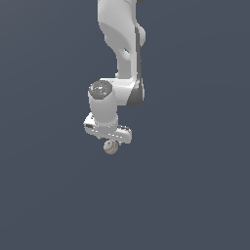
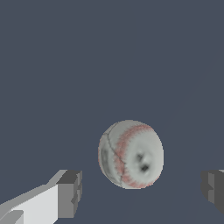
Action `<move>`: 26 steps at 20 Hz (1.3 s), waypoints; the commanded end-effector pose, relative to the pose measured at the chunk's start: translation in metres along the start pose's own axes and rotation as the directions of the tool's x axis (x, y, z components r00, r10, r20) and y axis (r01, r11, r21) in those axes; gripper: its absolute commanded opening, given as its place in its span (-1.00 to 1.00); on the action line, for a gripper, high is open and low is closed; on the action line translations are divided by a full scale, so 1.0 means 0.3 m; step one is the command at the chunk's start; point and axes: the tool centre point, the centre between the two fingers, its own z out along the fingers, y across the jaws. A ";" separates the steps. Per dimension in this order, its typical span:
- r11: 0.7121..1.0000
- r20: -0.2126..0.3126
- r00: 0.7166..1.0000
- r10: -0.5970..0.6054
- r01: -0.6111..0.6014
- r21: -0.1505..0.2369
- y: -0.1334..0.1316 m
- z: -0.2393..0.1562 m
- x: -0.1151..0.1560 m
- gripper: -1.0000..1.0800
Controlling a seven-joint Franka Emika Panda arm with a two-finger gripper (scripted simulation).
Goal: Pick up the object and move it to a goal position.
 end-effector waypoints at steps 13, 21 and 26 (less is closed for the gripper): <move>1.000 -0.002 1.000 0.004 -0.004 0.000 0.003 0.155 -0.001 0.92; 1.000 -0.002 1.000 0.004 -0.004 0.000 0.002 0.170 0.002 -1.00; 1.000 -0.002 1.000 0.004 -0.004 0.000 0.002 0.170 0.002 -1.00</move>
